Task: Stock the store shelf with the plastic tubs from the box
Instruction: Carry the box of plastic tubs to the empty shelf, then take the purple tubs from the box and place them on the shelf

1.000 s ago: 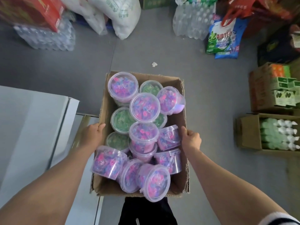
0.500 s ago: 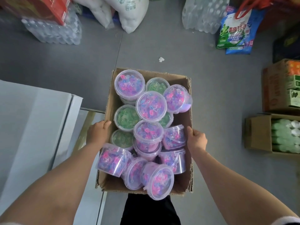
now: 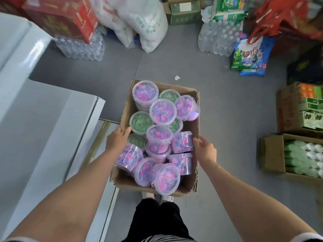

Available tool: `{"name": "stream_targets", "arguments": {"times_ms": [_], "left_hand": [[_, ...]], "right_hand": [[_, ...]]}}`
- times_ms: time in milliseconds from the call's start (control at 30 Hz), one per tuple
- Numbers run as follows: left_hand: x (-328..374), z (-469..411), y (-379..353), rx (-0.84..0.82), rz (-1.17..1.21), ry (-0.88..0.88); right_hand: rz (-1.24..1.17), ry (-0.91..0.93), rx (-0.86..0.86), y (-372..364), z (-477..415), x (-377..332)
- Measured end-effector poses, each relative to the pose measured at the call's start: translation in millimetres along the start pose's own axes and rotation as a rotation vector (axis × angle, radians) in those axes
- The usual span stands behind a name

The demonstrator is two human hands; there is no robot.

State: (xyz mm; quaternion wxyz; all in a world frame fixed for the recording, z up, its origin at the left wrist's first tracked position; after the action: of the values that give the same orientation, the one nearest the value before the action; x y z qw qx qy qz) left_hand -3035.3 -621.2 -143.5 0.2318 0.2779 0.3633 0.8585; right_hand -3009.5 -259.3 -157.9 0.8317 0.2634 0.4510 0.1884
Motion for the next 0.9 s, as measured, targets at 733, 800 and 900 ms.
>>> {"name": "stream_targets", "arguments": {"times_ms": [733,800,900], "left_hand": [[-43,33,-28,-0.011,0.243,0.248],[-47,32,-28,0.0,0.288,0.278],[-52,34,-27,0.029,0.336,0.312]], "right_hand": [[0.051,-0.015,-0.68,-81,56,14],[0.047,-0.025,-0.693,-81,55,14],[0.033,-0.026,-0.69,-83,58,13]]}}
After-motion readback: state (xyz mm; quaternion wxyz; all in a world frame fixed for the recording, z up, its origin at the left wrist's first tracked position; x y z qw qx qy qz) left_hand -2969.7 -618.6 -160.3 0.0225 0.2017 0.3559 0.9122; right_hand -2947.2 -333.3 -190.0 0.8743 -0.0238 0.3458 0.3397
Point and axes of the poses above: each hand's wrist, its own z-axis away from the middle knuckle, its own y-axis out of the back of the hand, x = y × z, the point moved 7 cm from there along -z, towards the middle knuckle, and after that the axes turned 12 degrees about y, right-handed, at the moved point
